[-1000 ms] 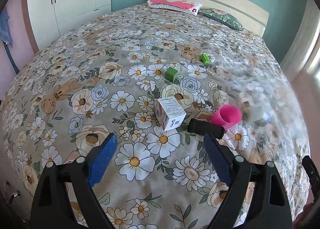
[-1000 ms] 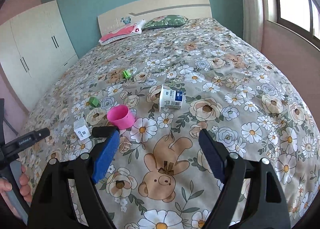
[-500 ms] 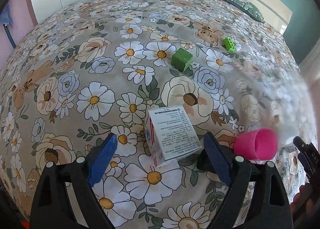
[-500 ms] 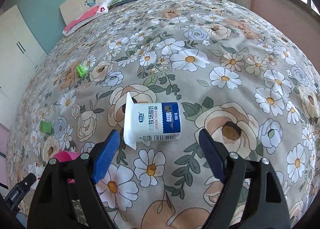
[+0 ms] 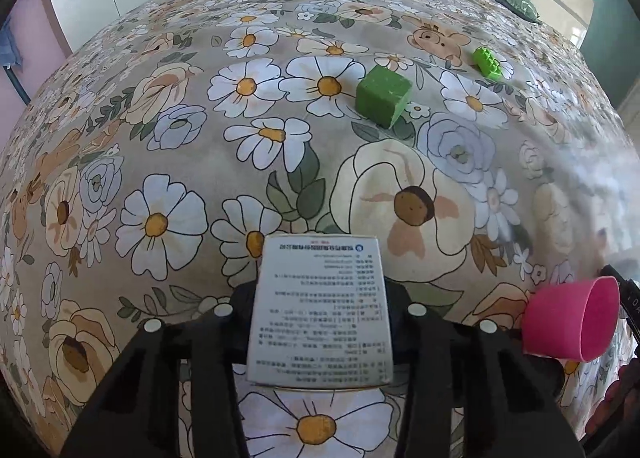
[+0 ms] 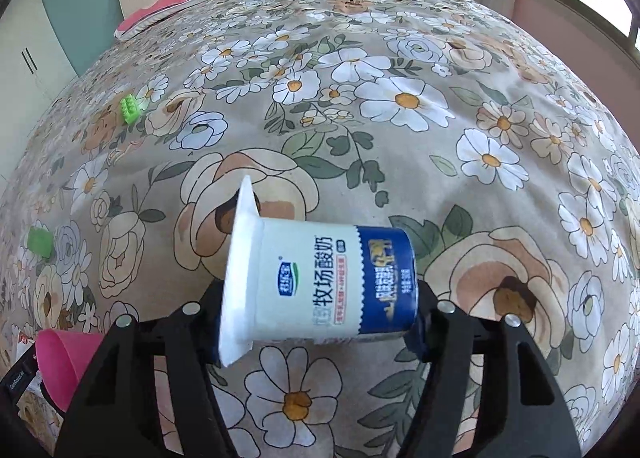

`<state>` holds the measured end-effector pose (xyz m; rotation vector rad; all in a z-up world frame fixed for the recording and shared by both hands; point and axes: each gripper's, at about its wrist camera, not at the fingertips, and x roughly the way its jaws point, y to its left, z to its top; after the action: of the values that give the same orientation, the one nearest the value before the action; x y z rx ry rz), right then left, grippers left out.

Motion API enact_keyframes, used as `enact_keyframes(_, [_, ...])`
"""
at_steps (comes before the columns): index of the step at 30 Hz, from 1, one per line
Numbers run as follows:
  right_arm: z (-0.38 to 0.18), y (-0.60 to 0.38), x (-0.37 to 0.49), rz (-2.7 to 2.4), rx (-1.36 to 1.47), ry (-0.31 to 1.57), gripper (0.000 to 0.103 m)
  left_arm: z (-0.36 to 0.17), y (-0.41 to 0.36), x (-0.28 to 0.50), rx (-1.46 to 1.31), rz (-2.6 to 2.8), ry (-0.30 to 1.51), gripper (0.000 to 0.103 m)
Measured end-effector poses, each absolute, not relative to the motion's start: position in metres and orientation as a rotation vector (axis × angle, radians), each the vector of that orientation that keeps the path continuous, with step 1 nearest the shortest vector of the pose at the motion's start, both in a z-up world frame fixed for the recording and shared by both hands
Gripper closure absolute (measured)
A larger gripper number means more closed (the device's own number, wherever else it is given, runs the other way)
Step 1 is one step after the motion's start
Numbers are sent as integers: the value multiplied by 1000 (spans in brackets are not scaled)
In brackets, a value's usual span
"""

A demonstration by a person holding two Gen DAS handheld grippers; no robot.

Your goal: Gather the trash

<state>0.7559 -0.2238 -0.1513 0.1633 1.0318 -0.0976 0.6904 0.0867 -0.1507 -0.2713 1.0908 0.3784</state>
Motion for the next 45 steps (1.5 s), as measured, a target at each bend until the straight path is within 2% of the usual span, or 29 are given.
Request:
enact_keyframes(5, [-141,-229,742,-78,182,1028,42,-144,88,681,-267,340,1098,59])
enact_keyframes(11, [-87,-231,710,-61,165,963,42,-103,79,653,-239,310,1048,59])
enact_keyframes(27, [116,-243,573,-36,115,731,42,71,59,533,-194,262,804,59])
enact_keyframes(38, [254,-237,430,14,64,548,42,198,52,407,-151,247,590,59])
enact_keyframes(45, [316,-229,335,32,-2,449,42,251,53,322,-140,226,486,59])
